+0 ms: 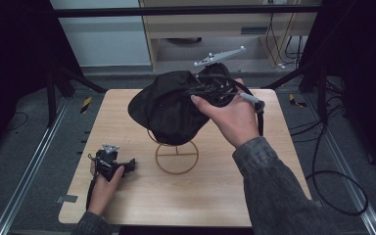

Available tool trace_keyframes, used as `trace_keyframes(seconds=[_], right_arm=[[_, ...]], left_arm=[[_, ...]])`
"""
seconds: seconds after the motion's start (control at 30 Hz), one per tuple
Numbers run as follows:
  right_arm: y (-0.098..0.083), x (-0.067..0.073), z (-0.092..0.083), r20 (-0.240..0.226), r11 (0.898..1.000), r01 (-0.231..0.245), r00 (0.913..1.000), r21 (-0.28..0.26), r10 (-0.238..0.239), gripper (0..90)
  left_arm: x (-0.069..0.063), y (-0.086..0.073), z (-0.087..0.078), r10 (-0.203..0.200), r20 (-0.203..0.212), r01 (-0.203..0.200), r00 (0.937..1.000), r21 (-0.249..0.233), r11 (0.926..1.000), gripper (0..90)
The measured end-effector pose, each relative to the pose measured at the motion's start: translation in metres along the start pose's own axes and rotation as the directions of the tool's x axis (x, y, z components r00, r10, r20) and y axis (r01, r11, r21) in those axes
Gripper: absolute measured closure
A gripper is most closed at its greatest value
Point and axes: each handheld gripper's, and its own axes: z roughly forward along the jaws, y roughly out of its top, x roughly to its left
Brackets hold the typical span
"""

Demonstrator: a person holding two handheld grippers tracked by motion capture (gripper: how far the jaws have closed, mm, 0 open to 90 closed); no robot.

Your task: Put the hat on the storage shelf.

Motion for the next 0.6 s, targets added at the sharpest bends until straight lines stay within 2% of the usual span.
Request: trace_keyframes(seconds=[0.6], right_arm=[[-0.025,-0.01,0.01,0.0,0.999,-0.027,0.9996,0.023,0.027,84.5]], left_arm=[[-0.001,0.0,0.0,0.002,0.004,-0.002,1.0,-0.002,1.0,0.0]])
